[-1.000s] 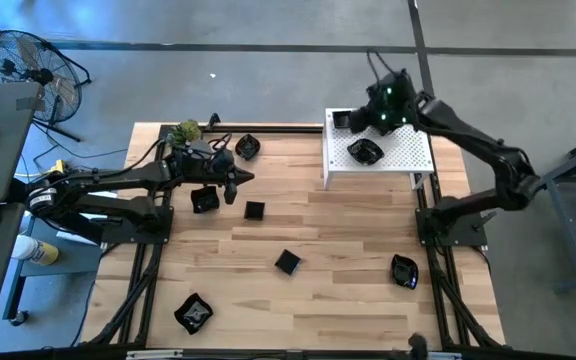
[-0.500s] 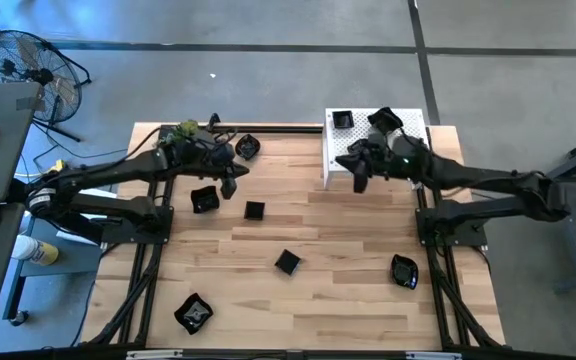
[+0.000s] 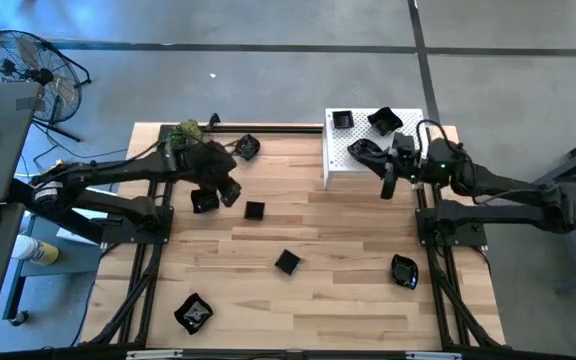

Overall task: Pick & Place Mini shaped plates
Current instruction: Stack the square plate on top of the stacked square plates on the shelf

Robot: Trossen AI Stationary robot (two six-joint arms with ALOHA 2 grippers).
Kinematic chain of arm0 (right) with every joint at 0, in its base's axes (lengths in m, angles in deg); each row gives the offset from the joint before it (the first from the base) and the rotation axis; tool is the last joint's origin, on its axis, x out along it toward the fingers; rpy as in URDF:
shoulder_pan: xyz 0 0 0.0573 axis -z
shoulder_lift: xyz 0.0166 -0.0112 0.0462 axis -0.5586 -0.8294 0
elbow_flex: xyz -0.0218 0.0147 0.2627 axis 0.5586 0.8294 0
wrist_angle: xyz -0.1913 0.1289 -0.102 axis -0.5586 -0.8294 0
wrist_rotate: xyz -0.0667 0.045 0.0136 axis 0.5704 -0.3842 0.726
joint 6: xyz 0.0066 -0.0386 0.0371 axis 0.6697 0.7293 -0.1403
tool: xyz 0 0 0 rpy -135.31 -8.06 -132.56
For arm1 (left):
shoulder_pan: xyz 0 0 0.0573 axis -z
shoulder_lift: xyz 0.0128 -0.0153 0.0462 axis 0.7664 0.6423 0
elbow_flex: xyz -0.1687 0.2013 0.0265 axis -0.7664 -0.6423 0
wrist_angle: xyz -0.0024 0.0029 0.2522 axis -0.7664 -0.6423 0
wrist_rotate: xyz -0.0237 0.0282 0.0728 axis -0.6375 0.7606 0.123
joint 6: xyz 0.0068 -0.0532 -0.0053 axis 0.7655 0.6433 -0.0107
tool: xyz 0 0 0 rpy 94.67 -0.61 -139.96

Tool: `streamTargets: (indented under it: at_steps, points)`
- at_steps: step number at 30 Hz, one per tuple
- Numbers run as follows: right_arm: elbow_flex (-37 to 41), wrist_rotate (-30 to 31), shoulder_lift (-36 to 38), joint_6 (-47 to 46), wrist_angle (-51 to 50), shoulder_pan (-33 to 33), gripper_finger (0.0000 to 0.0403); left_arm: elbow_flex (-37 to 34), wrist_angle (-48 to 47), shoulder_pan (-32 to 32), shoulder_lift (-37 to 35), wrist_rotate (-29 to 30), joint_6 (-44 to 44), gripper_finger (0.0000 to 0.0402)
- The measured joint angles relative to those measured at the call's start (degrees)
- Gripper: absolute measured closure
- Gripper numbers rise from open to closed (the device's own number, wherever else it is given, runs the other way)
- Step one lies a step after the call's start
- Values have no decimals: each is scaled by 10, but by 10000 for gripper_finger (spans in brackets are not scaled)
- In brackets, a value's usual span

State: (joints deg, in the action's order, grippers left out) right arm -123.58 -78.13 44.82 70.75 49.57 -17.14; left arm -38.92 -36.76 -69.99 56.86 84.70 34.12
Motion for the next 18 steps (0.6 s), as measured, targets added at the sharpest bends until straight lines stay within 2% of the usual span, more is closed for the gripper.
streamTargets:
  at_steps: [4,8,13,18]
  points:
    - [0,0,13,26,-2,16,396,0,-2,29,27,55,123,305]
    - [0,0,13,47,-17,26,400,0,8,36,50,75,220,272]
    - [0,0,12,55,-29,37,398,0,13,36,79,70,279,251]
    - [0,-1,12,54,-27,48,398,0,22,35,110,70,289,250]
